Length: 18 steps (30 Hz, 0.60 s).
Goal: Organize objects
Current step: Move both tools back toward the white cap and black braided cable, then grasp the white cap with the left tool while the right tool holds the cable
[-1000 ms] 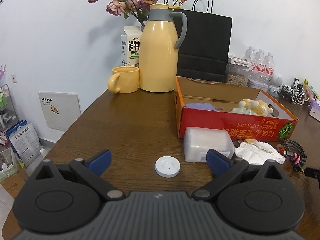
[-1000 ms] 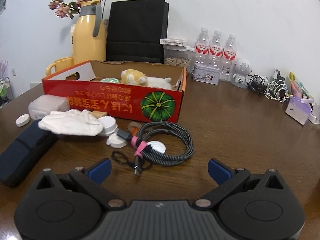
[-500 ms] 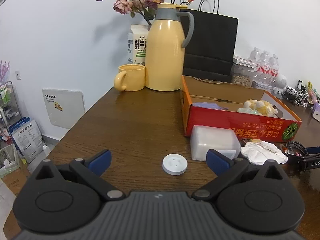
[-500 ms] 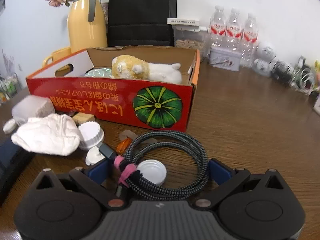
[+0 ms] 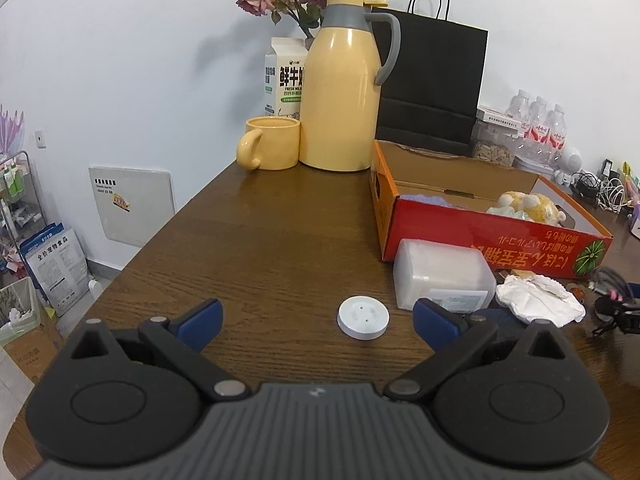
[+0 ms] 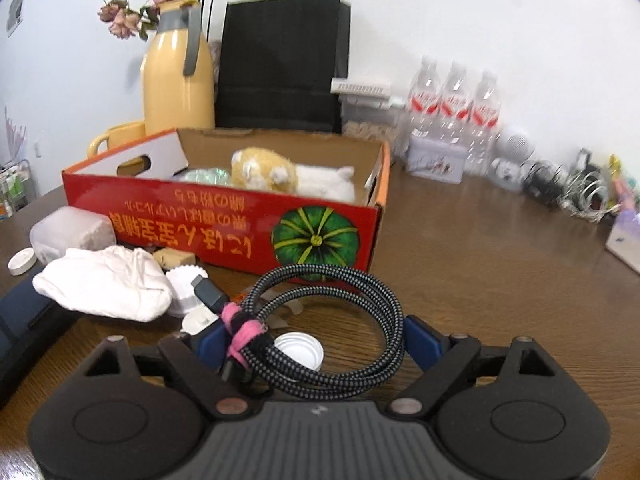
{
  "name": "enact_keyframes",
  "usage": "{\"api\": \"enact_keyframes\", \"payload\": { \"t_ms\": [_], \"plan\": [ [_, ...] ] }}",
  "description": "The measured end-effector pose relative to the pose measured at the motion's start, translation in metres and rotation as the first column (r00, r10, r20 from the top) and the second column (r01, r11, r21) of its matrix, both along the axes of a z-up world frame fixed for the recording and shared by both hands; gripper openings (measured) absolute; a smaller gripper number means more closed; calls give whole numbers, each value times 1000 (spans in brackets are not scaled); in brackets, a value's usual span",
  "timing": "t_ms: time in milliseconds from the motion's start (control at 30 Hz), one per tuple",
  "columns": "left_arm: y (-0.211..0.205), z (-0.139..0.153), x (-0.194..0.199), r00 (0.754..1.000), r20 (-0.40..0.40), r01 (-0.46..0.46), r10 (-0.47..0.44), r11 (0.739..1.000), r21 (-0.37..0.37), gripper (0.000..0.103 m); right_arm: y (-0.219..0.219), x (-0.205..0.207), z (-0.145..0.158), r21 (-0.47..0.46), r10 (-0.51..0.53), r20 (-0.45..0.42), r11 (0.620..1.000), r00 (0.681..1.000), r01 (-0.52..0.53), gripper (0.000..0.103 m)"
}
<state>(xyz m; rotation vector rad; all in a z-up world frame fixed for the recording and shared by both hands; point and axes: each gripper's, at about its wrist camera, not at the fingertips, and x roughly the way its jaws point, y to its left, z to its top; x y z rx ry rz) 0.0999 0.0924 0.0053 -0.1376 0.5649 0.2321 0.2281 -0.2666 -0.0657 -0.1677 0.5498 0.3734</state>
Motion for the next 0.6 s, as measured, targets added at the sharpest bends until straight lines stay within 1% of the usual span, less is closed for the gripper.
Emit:
{"api": "enact_keyframes", "payload": {
  "t_ms": [167, 333, 467, 600],
  "plan": [
    [0, -6, 2, 1000, -14, 7, -7, 1000, -5, 103, 5, -29, 7, 16, 5, 55, 1000, 998, -6, 88],
    [-4, -16, 7, 999, -39, 17, -17, 1000, -2, 103, 20, -55, 13, 49, 20, 98, 998, 995, -25, 88],
    [-10, -20, 12, 998, -51, 33, -33, 999, 5, 103, 36, -61, 11, 33, 31, 114, 999, 993, -35, 88],
    [-12, -25, 21, 997, -66, 42, -41, 999, 15, 103, 42, -64, 12, 23, 31, 120, 999, 992, -34, 88]
  ]
}}
